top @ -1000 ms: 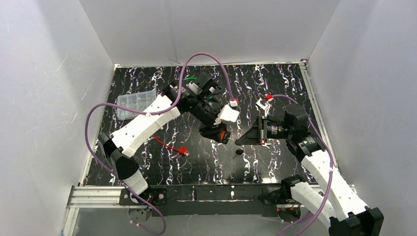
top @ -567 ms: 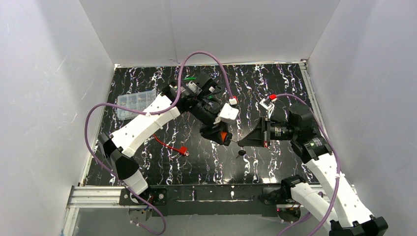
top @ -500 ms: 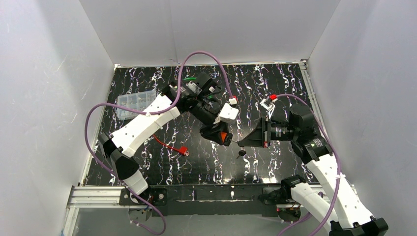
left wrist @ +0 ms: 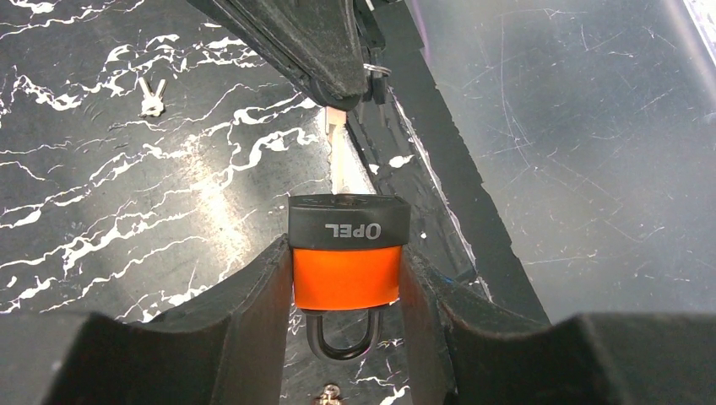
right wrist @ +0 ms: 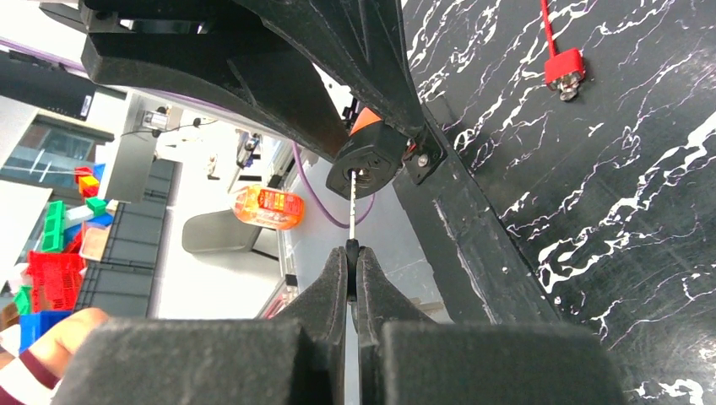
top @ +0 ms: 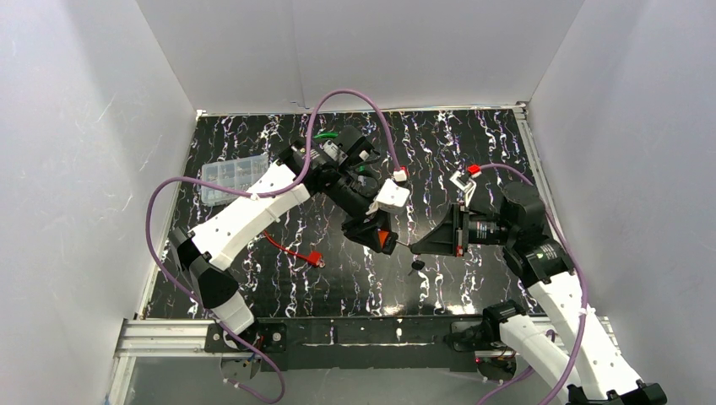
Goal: Unlock with the key
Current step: Unlock the lock.
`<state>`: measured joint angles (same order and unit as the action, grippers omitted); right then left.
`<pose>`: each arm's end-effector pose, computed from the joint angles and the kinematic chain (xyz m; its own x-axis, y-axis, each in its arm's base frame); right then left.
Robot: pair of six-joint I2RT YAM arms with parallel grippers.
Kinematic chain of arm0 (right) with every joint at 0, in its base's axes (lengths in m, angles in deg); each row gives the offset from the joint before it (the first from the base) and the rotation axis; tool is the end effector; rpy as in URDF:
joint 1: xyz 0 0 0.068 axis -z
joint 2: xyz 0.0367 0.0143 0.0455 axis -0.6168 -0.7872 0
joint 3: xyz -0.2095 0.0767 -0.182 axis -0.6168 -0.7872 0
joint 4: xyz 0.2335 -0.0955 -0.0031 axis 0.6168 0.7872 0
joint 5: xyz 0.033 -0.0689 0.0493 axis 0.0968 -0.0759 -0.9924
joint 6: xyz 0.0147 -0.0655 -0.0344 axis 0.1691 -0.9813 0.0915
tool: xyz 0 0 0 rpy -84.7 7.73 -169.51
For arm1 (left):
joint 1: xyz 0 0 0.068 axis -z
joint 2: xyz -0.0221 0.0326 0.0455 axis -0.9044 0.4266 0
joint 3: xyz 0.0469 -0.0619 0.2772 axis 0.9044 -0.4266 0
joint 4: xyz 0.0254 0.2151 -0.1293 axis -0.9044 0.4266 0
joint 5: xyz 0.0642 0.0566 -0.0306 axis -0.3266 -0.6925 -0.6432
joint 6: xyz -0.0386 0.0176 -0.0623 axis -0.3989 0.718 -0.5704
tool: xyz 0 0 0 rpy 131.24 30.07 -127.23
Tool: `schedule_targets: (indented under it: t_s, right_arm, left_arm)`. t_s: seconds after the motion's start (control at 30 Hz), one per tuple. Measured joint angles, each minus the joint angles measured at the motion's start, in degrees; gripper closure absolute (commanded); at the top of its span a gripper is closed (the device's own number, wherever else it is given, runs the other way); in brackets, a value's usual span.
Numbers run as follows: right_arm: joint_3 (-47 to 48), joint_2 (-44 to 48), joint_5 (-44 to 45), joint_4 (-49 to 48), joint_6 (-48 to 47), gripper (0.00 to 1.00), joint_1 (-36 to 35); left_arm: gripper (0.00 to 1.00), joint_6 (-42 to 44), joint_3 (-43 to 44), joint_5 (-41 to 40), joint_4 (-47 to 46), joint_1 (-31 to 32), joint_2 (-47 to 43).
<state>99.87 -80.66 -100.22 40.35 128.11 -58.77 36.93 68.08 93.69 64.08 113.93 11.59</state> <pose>0.1123 0.1003 0.3441 -0.8014 0.0668 -0.5944 -0.5716 0.2073 0.7939 0.1729 -0.2767 0.3965 0.2286 0.4686 -0.8533 0.8969 -0.4422 -0.0025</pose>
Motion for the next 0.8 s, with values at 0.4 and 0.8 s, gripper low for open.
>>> schedule_targets:
  t_s: [0.4, 0.8]
  right_arm:
    - [-2.8, -2.2, -1.9, -5.1, 3.5, 0.99, -0.5]
    - [-2.9, -3.0, -2.1, -6.4, 4.5, 0.99, -0.7]
  left_arm:
    - [1.0, -0.6, 0.0, -1.2, -1.3, 0.1, 0.2]
    - [1.0, -1.1, 0.0, -1.6, -1.7, 0.1, 0.2]
